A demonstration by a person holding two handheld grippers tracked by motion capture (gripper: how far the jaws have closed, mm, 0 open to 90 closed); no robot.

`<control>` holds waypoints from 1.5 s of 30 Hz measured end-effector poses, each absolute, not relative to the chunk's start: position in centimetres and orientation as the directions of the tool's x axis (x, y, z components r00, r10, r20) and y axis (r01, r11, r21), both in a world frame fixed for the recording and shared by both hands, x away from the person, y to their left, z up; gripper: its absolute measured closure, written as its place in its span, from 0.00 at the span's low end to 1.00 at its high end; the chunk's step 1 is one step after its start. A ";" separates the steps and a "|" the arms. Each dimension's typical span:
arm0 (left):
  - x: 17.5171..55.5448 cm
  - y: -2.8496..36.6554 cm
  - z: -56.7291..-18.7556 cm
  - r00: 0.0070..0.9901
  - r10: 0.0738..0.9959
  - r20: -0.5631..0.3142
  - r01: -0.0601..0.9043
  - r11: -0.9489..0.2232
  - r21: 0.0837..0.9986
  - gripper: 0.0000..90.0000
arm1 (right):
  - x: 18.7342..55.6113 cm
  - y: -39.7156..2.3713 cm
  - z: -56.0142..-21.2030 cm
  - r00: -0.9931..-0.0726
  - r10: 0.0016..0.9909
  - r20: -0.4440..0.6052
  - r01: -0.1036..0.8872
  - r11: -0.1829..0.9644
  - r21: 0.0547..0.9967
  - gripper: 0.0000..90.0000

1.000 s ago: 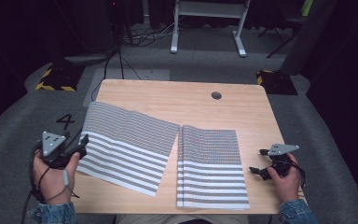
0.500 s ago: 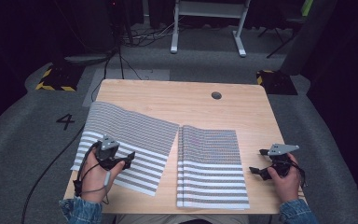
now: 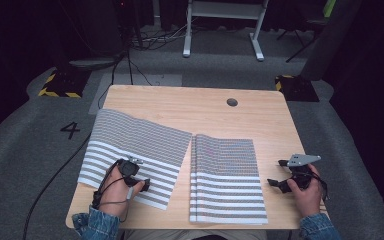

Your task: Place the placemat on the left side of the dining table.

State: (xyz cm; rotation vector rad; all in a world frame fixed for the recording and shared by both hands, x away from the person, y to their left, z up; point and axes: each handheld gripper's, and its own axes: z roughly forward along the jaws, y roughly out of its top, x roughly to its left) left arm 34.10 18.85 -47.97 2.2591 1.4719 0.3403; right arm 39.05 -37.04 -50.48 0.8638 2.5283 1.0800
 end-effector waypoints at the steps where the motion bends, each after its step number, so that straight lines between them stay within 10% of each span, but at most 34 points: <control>1: 34.1 18.8 -48.0 0.411 0.911 -0.026 0.809 -0.352 0.472 0.26 | 39.1 -37.0 -50.5 -0.790 0.613 -0.005 0.421 0.547 0.723 0.04; 28: 35.1 19.5 -47.8 0.379 0.924 -0.040 0.817 -0.314 0.483 0.43 | 39.0 -37.0 -50.5 -0.790 0.614 -0.004 0.421 0.547 0.723 0.04; 38: 35.3 21.6 -47.8 0.342 0.938 -0.055 0.808 -0.263 0.528 0.83 | 39.1 -37.0 -50.5 -0.790 0.613 -0.005 0.421 0.547 0.723 0.04; 45: 35.4 22.7 -47.7 0.384 0.919 -0.090 0.760 -0.259 0.596 0.93 | 39.1 -37.0 -50.5 -0.790 0.613 -0.004 0.421 0.547 0.723 0.04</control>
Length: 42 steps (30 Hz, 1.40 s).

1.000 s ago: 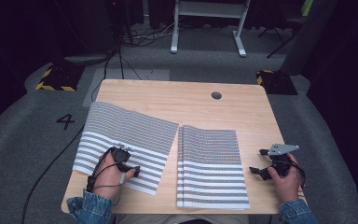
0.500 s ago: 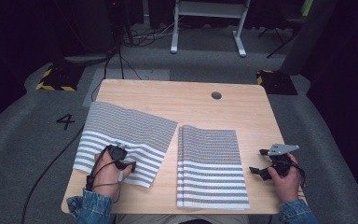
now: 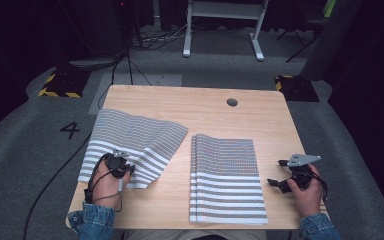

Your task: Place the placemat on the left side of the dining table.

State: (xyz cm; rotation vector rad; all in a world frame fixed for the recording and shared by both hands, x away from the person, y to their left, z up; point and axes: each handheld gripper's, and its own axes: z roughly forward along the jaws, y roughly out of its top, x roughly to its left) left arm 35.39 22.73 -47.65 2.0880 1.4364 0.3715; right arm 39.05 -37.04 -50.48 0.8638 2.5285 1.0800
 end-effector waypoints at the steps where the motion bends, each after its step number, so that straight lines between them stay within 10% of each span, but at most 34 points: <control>1: 35.3 22.8 -47.3 0.383 0.920 -0.081 0.748 -0.257 0.612 0.94 | 39.1 -37.0 -50.5 -0.790 0.613 -0.004 0.421 0.547 0.724 0.04; 17: 31.1 24.2 -40.3 0.596 0.794 -0.120 0.494 -0.245 0.835 0.96 | 39.1 -37.0 -50.5 -0.790 0.613 -0.004 0.421 0.547 0.724 0.04; 31: 28.0 21.5 -37.8 0.881 0.456 -0.128 0.346 -0.434 0.832 0.96 | 39.1 -37.0 -50.5 -0.790 0.613 -0.005 0.421 0.547 0.723 0.04; 34: 27.8 21.1 -38.3 0.915 0.360 -0.181 0.339 -0.445 0.829 0.79 | 39.1 -37.0 -50.5 -0.790 0.613 -0.005 0.421 0.547 0.723 0.04; 36: 27.8 21.0 -38.5 0.889 0.404 -0.215 0.372 -0.366 0.853 0.51 | 39.1 -37.0 -50.5 -0.790 0.613 -0.004 0.421 0.547 0.723 0.04; 42: 29.0 23.1 -38.8 0.675 0.722 -0.152 0.486 -0.280 0.828 0.46 | 39.1 -37.0 -50.5 -0.790 0.613 -0.004 0.421 0.547 0.723 0.04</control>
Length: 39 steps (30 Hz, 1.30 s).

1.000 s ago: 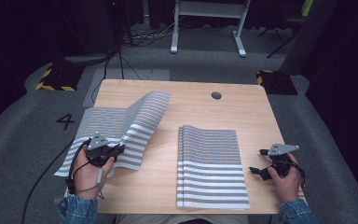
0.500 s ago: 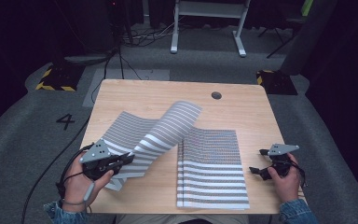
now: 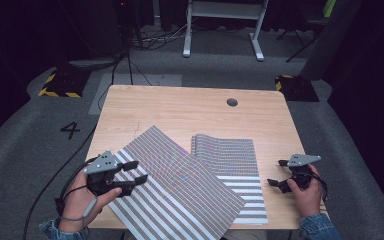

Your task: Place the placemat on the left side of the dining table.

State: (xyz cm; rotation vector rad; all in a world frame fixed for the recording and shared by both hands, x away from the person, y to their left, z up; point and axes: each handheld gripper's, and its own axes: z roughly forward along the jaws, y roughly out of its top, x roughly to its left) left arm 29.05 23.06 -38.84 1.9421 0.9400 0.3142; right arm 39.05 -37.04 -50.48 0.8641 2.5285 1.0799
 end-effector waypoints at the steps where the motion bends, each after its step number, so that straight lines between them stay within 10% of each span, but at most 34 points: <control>1: 29.3 23.5 -39.1 0.618 0.776 -0.128 0.512 -0.273 0.815 0.46 | 39.1 -37.0 -50.5 -0.790 0.613 -0.004 0.421 0.547 0.723 0.04; 13: 31.3 24.7 -44.1 0.218 0.976 -0.006 0.850 -0.187 0.492 0.35 | 39.1 -37.0 -50.5 -0.790 0.613 -0.004 0.421 0.547 0.724 0.04; 22: 32.3 24.6 -47.0 0.217 0.976 0.008 0.914 -0.205 0.350 0.33 | 39.1 -37.0 -50.5 -0.790 0.613 -0.005 0.421 0.547 0.724 0.04; 35: 32.9 24.8 -47.2 0.256 0.967 -0.020 0.895 -0.229 0.384 0.37 | 39.0 -37.0 -50.5 -0.790 0.614 -0.004 0.421 0.547 0.724 0.04; 39: 33.0 24.5 -47.1 0.314 0.949 -0.030 0.865 -0.273 0.420 0.61 | 39.0 -37.0 -50.5 -0.790 0.613 -0.004 0.421 0.547 0.724 0.04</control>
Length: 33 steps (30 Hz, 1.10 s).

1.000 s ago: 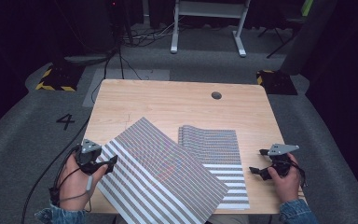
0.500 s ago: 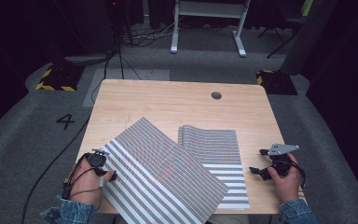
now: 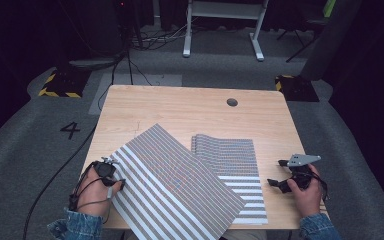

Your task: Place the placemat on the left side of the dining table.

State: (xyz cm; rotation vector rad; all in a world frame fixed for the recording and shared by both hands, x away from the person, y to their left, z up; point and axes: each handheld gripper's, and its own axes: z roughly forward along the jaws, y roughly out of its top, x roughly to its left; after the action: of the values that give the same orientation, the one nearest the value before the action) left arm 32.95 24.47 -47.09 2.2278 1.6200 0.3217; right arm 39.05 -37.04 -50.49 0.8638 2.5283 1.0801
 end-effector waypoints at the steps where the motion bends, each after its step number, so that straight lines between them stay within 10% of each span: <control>1: 33.0 24.3 -47.1 0.332 0.943 -0.030 0.860 -0.289 0.421 0.68 | 39.0 -37.0 -50.5 -0.790 0.614 -0.004 0.421 0.547 0.724 0.04; 7: 33.2 23.4 -46.5 0.392 0.919 0.031 0.809 -0.361 0.463 0.94 | 39.1 -37.0 -50.5 -0.790 0.614 -0.004 0.421 0.547 0.724 0.04; 27: 37.5 24.5 -37.3 0.382 0.904 0.192 0.591 -0.399 0.701 0.96 | 39.1 -37.0 -50.4 -0.790 0.613 -0.003 0.424 0.549 0.720 0.04; 30: 41.0 24.8 -36.2 0.374 0.903 0.212 0.543 -0.398 0.740 0.92 | 39.1 -37.0 -50.4 -0.791 0.612 -0.004 0.423 0.550 0.720 0.04; 33: 42.4 25.4 -36.6 0.355 0.923 0.148 0.498 -0.320 0.806 0.67 | 39.1 -37.0 -50.5 -0.790 0.613 -0.004 0.422 0.547 0.723 0.04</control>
State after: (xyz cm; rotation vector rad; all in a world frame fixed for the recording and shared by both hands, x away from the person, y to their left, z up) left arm 42.45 25.39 -36.65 1.9522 1.2341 0.8153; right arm 39.09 -37.02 -50.48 0.8647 2.5294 1.0790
